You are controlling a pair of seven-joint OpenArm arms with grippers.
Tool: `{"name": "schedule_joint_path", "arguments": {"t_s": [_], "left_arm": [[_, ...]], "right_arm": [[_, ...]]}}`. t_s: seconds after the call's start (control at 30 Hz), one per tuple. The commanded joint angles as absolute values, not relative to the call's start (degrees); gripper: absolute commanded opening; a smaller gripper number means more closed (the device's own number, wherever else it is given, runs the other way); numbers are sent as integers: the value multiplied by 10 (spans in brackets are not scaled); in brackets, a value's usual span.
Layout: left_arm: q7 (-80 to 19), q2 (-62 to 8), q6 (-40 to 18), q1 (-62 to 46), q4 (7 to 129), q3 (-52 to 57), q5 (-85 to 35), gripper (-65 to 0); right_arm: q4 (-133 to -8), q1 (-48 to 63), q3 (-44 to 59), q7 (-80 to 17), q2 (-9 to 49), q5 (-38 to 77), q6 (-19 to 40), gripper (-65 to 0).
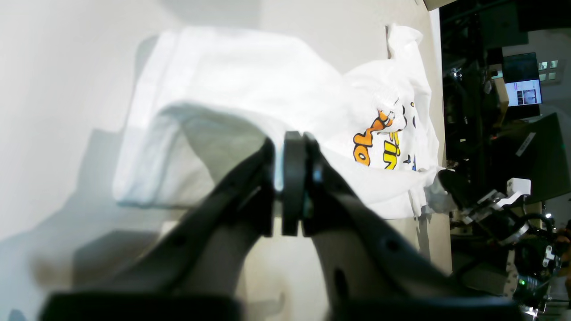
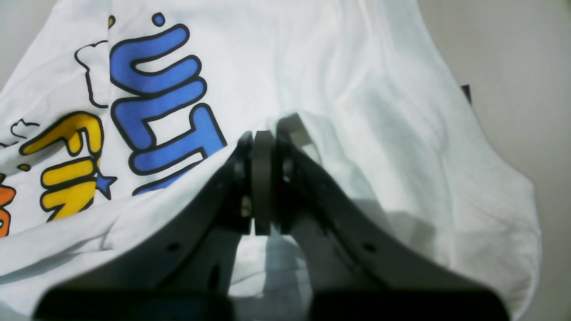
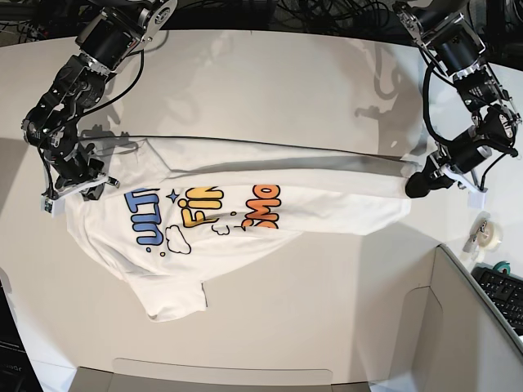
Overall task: Layout the t-shirt on the table in an organized manner, then fold the t-shirt properly
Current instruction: 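Lift the collar-side edge with both grippers and fold it over the print, then drag the folded edge with both grippers back toward the collar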
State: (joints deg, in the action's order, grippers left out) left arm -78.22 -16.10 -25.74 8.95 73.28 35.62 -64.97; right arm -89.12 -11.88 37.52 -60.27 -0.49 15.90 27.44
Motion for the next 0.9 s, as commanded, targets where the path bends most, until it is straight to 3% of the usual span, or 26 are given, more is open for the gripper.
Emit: {"name": "schedule_joint_path", "arguments": {"t_s": [0.0, 0.13, 0.3, 0.53, 0.87], "left_arm": [[-782, -172, -258, 95, 738, 356, -662, -555], [-784, -172, -258, 95, 738, 356, -662, -402], [-785, -172, -258, 95, 738, 359, -662, -383], [-785, -193, -258, 98, 739, 361, -664, -383], [-785, -208, -258, 95, 837, 357, -666, -394]], "right_arm": [[-900, -129, 374, -590, 1, 165, 277, -630], [-902, -127, 374, -593, 2, 165, 277, -466], [-902, -126, 373, -594, 11, 167, 277, -304], [-912, -127, 377, -594, 17, 167, 277, -273], [-1095, -102, 374, -594, 21, 169, 277, -275]]}}
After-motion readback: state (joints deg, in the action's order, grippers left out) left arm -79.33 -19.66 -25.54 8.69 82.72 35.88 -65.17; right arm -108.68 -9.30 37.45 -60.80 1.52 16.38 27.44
